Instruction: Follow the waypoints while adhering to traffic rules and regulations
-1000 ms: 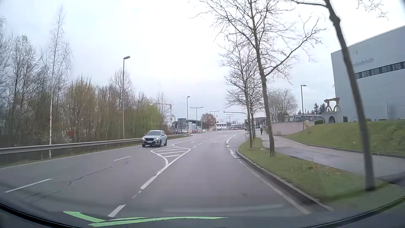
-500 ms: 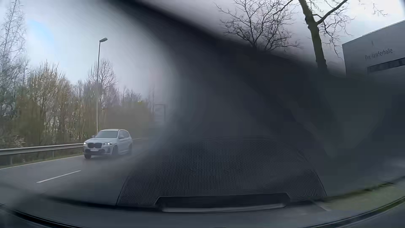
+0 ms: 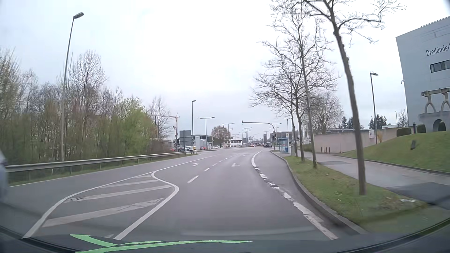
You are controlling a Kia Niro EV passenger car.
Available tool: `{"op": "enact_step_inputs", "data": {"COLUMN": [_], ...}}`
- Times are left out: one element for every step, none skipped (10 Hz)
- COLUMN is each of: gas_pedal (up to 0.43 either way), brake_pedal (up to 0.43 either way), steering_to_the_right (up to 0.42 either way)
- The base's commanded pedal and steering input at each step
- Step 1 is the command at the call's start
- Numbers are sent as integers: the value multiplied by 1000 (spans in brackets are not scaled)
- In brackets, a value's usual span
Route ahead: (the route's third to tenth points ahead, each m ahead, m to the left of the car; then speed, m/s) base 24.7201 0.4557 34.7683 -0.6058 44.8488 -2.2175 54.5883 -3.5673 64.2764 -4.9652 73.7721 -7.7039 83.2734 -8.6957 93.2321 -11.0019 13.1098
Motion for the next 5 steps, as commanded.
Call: {"op": "enact_step_inputs", "data": {"gas_pedal": [67, 79, 79, 79, 87], "brake_pedal": [0, 0, 0, 0, 0], "steering_to_the_right": [13, 13, 13, 13, 13]}}
